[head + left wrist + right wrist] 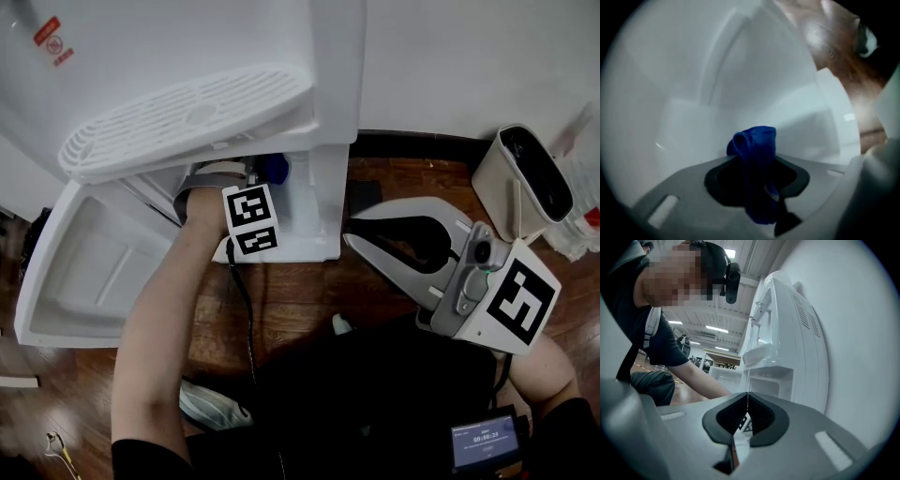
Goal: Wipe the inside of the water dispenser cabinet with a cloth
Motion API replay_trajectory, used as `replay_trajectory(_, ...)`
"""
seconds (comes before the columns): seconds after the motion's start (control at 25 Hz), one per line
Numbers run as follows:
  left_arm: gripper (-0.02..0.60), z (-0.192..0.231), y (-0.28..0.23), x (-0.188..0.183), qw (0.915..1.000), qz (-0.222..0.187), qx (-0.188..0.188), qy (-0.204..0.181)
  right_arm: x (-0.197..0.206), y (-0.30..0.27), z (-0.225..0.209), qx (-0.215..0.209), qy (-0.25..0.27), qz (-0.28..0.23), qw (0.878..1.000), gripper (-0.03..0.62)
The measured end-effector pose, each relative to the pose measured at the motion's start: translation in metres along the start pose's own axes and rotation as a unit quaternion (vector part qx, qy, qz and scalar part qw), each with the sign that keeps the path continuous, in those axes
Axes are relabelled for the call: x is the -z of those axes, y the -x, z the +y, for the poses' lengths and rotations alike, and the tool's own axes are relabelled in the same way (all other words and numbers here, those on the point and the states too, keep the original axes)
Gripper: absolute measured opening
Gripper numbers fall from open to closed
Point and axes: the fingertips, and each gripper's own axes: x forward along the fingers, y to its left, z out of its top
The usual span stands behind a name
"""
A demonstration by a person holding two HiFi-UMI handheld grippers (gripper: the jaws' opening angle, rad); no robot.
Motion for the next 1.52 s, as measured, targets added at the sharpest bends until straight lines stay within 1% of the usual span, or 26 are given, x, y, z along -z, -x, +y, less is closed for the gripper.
replay_trajectory(0.12,0.140,-0.003,-0.029,0.009,0.9997,0.018,-0.008,0.012,0.002,-0.001,0.000,0.002,-0.001,0.000,1.000,0.006)
replay_trajectory(0.24,0.145,-0.014,-0.038,0.013,0.9997,0.019,-0.012,0.001,0.006,-0.002,-0.001,0.001,-0.004,0.009,1.000,0.006)
replay_trajectory(0.36,0.138,-0.029,-0.032,0.014,0.9992,0.012,0.011,0.036,0.009,-0.002,-0.001,-0.001,-0.003,0.016,1.000,0.006)
replay_trajectory(0.44,0.137,-0.038,-0.020,0.011,0.9979,0.001,0.038,0.053,0.009,-0.003,-0.001,-0.001,0.004,0.017,1.000,0.006)
replay_trajectory(0.52,0.137,-0.053,-0.003,0.006,0.9959,-0.021,0.069,0.055,0.010,-0.003,0.002,-0.002,0.015,0.021,1.000,0.006)
replay_trajectory(0.6,0.137,-0.071,0.019,0.001,0.9908,-0.050,0.110,0.061,0.012,-0.004,0.006,-0.006,0.027,0.028,0.999,0.006)
replay_trajectory(0.68,0.137,-0.093,0.048,-0.001,0.9802,-0.078,0.166,0.074,0.013,-0.006,0.010,-0.011,0.038,0.035,0.999,0.006)
replay_trajectory(0.76,0.137,-0.116,0.079,0.001,0.9636,-0.095,0.228,0.102,0.015,-0.008,0.013,-0.016,0.050,0.042,0.998,0.006)
replay_trajectory(0.8,0.137,-0.124,0.094,0.003,0.9535,-0.103,0.252,0.130,0.016,-0.009,0.016,-0.019,0.058,0.045,0.997,0.006)
replay_trajectory(0.84,0.137,-0.126,0.111,0.004,0.9415,-0.118,0.265,0.172,0.017,-0.010,0.018,-0.022,0.068,0.049,0.996,0.006)
replay_trajectory(0.88,0.137,-0.122,0.129,0.005,0.9252,-0.142,0.265,0.232,0.018,-0.012,0.022,-0.025,0.080,0.054,0.995,0.006)
replay_trajectory(0.92,0.137,-0.111,0.151,0.006,0.9008,-0.175,0.254,0.305,0.021,-0.014,0.026,-0.030,0.095,0.062,0.993,0.006)
replay_trajectory(0.96,0.137,-0.095,0.177,0.009,0.8670,-0.213,0.236,0.384,0.024,-0.017,0.032,-0.040,0.110,0.072,0.991,0.006)
replay_trajectory(1.0,0.137,-0.077,0.204,0.013,0.8269,-0.253,0.211,0.456,0.028,-0.022,0.040,-0.056,0.122,0.084,0.987,0.006)
replay_trajectory(1.04,0.137,-0.061,0.231,0.020,0.7862,-0.289,0.184,0.514,0.031,-0.028,0.051,-0.079,0.124,0.096,0.984,0.008)
replay_trajectory(1.08,0.138,-0.047,0.259,0.026,0.7499,-0.321,0.160,0.556,0.033,-0.035,0.063,-0.105,0.104,0.106,0.983,0.008)
replay_trajectory(1.12,0.138,-0.037,0.287,0.032,0.7200,-0.348,0.142,0.583,0.034,-0.045,0.075,-0.133,0.057,0.113,0.983,0.010)
replay_trajectory(1.16,0.138,-0.031,0.313,0.036,0.6961,-0.371,0.129,0.601,0.033,-0.056,0.086,-0.164,-0.005,0.117,0.979,0.025)
replay_trajectory(1.2,0.140,-0.028,0.336,0.040,0.6770,-0.392,0.118,0.612,0.030,-0.069,0.097,-0.196,-0.069,0.119,0.971,0.076)
replay_trajectory(1.24,0.140,-0.027,0.355,0.044,0.6624,-0.410,0.107,0.617,0.025,-0.082,0.109,-0.226,-0.121,0.118,0.959,0.136)
replay_trajectory(1.28,0.140,-0.028,0.369,0.048,0.6532,-0.424,0.096,0.620,0.019,-0.095,0.121,-0.251,-0.158,0.115,0.948,0.176)
replay_trajectory(1.32,0.141,-0.030,0.379,0.052,0.6488,-0.434,0.085,0.619,0.014,-0.106,0.132,-0.270,-0.179,0.110,0.940,0.208)
replay_trajectory(1.4,0.141,-0.033,0.389,0.057,0.6446,-0.450,0.072,0.614,0.006,-0.124,0.151,-0.296,-0.200,0.102,0.928,0.266)
replay_trajectory(1.44,0.142,-0.034,0.392,0.057,0.6392,-0.459,0.075,0.612,0.005,-0.131,0.160,-0.306,-0.205,0.102,0.924,0.293)
replay_trajectory(1.48,0.143,-0.036,0.394,0.056,0.6301,-0.470,0.083,0.612,0.006,-0.137,0.168,-0.315,-0.204,0.103,0.921,0.310)
replay_trajectory(1.52,0.143,-0.038,0.395,0.055,0.6182,-0.481,0.096,0.614,0.007,-0.143,0.175,-0.321,-0.198,0.105,0.920,0.314)
